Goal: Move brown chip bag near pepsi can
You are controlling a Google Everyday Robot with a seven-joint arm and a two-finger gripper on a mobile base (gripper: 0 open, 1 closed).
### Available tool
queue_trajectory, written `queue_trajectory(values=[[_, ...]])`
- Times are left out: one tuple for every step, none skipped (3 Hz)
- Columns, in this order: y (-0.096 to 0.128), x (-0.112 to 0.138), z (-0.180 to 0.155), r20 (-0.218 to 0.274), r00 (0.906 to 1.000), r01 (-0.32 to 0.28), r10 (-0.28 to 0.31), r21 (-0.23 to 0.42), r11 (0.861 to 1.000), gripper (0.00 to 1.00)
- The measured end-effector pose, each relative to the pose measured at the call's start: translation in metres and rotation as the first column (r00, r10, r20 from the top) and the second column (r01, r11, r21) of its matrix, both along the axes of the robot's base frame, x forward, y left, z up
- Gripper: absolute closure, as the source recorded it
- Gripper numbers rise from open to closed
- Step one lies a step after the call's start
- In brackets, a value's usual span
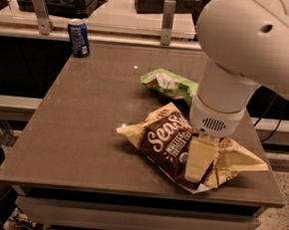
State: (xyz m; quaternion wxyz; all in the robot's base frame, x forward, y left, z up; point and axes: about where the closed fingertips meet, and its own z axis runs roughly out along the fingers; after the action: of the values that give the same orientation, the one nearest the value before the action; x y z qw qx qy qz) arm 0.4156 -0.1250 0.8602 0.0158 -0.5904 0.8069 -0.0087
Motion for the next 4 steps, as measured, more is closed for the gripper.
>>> queue_trajectory(values=[[0.0013,0.0012,0.0004,0.007,1.0,-0.001,0.001,0.003,1.0,0.65],[0.0025,0.0023,0.0009,0.013,0.9999,-0.002,0.002,0.005,1.0,0.88],[0.0035,0.0032,0.0012,0.019,0.9998,-0.004,0.003,0.007,1.0,1.0],[0.0036,0.0035,0.0015,0.02,0.9998,-0.004,0.004,0.008,1.0,1.0]])
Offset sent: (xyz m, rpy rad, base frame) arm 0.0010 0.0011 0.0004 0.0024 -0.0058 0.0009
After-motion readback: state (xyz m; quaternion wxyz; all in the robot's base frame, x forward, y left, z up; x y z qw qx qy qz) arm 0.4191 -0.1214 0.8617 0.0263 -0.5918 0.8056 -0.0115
